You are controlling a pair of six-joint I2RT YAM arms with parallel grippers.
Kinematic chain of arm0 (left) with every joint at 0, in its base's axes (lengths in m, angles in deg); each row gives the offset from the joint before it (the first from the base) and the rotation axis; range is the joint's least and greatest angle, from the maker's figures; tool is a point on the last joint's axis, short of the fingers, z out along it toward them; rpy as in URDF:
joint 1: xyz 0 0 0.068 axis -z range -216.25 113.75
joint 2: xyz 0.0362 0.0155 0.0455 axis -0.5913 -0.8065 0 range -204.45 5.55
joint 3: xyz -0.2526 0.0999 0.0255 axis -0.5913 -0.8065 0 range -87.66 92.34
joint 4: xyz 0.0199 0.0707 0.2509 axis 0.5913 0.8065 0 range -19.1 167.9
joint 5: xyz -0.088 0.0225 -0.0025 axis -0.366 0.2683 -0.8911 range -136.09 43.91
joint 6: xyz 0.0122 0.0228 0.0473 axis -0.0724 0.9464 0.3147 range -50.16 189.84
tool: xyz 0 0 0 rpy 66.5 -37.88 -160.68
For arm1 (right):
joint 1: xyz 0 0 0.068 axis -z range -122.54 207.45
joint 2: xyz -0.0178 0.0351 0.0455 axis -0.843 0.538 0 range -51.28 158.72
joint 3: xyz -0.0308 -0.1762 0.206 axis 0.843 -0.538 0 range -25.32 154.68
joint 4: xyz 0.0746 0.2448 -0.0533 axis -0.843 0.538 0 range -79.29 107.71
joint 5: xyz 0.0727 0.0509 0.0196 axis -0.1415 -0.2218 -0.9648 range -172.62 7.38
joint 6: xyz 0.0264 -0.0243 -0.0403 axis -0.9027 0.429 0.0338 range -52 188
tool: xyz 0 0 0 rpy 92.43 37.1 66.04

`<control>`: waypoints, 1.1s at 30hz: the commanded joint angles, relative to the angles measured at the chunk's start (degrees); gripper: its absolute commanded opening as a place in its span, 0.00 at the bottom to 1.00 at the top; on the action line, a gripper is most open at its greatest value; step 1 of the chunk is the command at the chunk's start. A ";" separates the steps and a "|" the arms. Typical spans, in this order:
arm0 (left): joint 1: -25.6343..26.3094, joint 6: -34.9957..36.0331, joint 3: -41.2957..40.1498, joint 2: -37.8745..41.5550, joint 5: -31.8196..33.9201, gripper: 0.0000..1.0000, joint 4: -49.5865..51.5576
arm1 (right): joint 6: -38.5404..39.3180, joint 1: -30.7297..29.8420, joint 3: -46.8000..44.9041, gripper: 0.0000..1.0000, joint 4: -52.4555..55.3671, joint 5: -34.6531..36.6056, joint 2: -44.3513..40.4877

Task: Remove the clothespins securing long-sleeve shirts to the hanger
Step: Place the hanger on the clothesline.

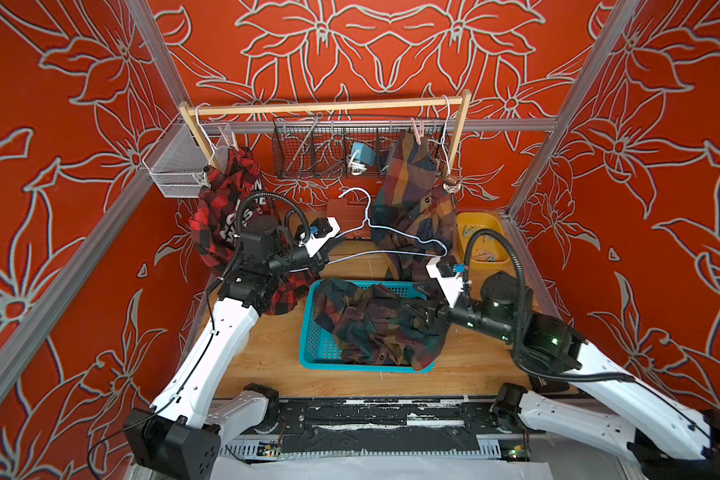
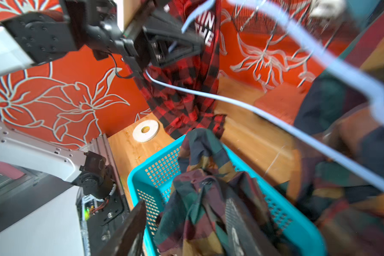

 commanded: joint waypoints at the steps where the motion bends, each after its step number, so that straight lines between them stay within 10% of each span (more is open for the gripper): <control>1: -0.54 3.03 2.72 -1.11 -4.24 0.00 4.85 | 7.82 5.28 4.66 0.58 9.26 0.77 -0.54; 6: -0.73 5.27 6.30 -3.52 -5.85 0.00 9.82 | 10.60 17.08 10.15 0.58 10.98 -10.40 0.56; 33: -2.85 6.66 8.56 -4.07 -14.84 0.00 12.81 | 14.03 34.22 4.11 0.60 -0.28 -31.38 7.83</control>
